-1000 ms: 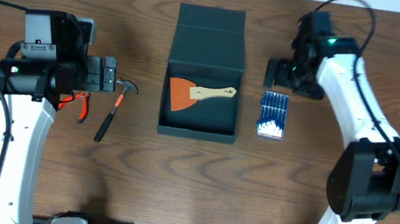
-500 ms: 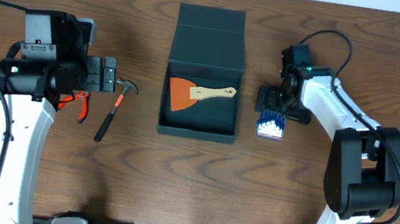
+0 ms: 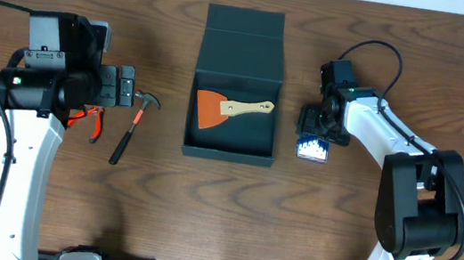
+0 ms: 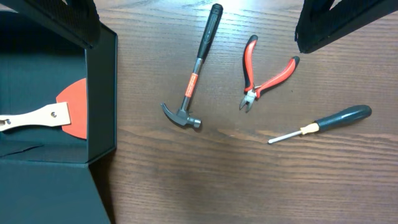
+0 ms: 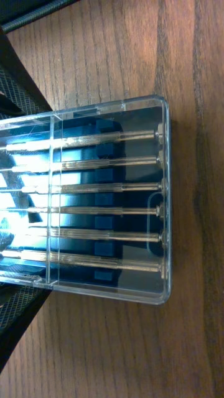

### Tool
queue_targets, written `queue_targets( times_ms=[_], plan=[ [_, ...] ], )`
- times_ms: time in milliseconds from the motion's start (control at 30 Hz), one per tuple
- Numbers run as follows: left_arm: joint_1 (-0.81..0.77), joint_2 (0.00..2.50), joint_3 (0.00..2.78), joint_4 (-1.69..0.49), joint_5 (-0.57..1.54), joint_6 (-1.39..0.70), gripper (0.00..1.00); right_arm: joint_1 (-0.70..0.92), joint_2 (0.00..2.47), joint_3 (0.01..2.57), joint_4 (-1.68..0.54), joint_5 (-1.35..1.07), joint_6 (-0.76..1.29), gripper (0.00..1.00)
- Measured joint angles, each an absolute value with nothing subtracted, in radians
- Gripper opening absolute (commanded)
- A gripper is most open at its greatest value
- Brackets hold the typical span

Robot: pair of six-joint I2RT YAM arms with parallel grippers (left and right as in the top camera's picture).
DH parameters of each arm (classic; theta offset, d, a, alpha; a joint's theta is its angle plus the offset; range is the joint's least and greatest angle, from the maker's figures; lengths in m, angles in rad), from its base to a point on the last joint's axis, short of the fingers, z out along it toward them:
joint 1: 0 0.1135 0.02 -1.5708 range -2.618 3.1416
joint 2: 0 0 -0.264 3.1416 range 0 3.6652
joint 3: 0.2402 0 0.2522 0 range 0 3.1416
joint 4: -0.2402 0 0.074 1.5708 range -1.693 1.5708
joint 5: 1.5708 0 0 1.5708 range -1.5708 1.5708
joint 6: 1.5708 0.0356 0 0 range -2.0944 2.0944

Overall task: Pack container
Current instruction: 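Grasp the blue screwdriver case and lower it into the box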

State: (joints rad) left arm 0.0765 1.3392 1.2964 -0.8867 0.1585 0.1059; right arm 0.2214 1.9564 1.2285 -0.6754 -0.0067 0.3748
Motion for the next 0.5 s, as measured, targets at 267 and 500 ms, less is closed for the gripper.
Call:
queue_targets(
  times_ms=[267,500],
  plan=[
    [0.076,1.339,1.296,-0.887,0.159,0.106,0.99,0.221,1.955,1.228,-0.672,-0.002,0.382,0.54],
    [0.076,1.339,1.296,-0.887,0.159,0.106,0.98,0.197,1.955,1.285,-0.732,-0.02,0.321,0.46]
  ],
)
